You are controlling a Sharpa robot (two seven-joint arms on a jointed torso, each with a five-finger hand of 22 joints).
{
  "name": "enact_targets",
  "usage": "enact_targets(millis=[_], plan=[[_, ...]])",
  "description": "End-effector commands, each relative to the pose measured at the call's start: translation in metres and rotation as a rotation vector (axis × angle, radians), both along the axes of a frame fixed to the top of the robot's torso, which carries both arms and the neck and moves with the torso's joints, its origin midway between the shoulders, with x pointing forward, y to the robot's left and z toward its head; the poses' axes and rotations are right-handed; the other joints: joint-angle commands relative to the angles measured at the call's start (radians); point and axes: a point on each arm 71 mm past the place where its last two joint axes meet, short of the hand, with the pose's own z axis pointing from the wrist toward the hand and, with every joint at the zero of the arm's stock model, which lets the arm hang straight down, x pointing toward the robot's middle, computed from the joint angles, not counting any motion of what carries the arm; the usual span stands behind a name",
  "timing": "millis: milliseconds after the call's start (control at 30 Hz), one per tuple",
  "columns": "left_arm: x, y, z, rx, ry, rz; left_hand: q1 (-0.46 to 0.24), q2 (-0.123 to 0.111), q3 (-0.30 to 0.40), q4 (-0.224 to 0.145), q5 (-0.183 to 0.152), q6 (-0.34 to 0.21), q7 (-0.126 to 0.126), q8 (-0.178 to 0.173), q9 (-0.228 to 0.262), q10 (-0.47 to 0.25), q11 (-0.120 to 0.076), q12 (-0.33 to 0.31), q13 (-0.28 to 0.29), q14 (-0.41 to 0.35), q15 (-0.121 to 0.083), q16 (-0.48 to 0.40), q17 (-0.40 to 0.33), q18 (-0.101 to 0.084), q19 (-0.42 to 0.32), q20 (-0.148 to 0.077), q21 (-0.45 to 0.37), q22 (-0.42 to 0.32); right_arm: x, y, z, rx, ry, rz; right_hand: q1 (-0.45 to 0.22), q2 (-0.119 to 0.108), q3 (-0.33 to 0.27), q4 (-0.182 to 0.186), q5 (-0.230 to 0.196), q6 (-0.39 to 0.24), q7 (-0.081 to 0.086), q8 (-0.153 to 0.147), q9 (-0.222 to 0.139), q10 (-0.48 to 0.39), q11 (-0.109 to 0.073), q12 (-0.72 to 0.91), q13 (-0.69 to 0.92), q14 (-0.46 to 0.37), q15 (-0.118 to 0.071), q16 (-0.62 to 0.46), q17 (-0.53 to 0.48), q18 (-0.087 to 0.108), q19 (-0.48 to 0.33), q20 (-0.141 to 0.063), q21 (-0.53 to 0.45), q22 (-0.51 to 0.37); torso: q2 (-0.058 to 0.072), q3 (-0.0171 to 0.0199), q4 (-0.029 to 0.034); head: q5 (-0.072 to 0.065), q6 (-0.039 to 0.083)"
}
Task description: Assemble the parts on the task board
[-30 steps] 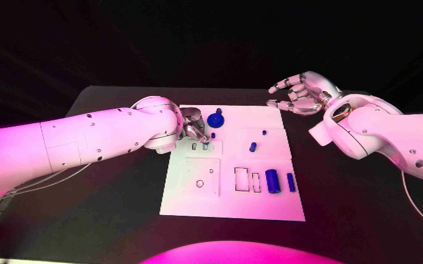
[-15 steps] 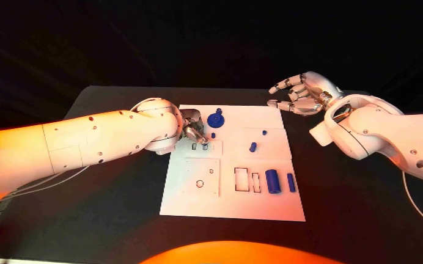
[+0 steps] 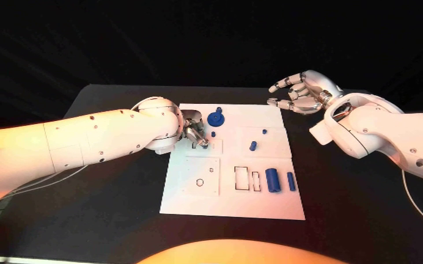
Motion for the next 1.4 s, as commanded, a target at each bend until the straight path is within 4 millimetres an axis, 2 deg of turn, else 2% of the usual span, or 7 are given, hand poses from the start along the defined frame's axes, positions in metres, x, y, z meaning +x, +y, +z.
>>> enact_targets(millis=[33, 1400], plan=[[-0.0017, -0.0018, -0.0020, 0.017, 0.025, -0.028, 0.001, 0.012, 0.200, -0.206, 0.007, 0.010, -0.008, 0.003, 0.000, 0.007, -0.001, 0.002, -0.002, 0.104, -0.009, 0.004, 0.263, -0.007, 0.009, 0.001, 0.004, 0.002, -0.0001, 0.0011, 0.0000, -0.006, -0.002, 0.013, -0.006, 0.000, -0.005, 0.000, 0.003, -0.001, -0.003, 0.005, -0.001, -0.007, -0.002, -0.007, 0.089, 0.084, 0.002, -0.006, 0.186, 0.010, -0.003, -0.001, -0.006, 0.104, 0.000, 0.0001, 0.0001, -0.001, -0.001], [-0.0016, 0.0013, -0.0066, 0.076, 0.070, -0.053, -0.007, 0.018, 0.197, -0.205, 0.012, 0.011, -0.009, 0.004, 0.004, 0.007, -0.002, -0.005, -0.012, 0.104, -0.009, 0.004, 0.263, -0.007, 0.009, 0.001, 0.004, 0.001, -0.0001, 0.0015, -0.0001, -0.011, -0.003, 0.011, -0.007, 0.002, -0.004, -0.001, 0.010, -0.001, -0.003, 0.006, -0.002, -0.006, -0.002, -0.007, 0.089, 0.083, 0.002, -0.007, 0.183, 0.011, -0.004, -0.001, -0.009, 0.103, 0.000, 0.0007, -0.0007, -0.002, -0.010]])
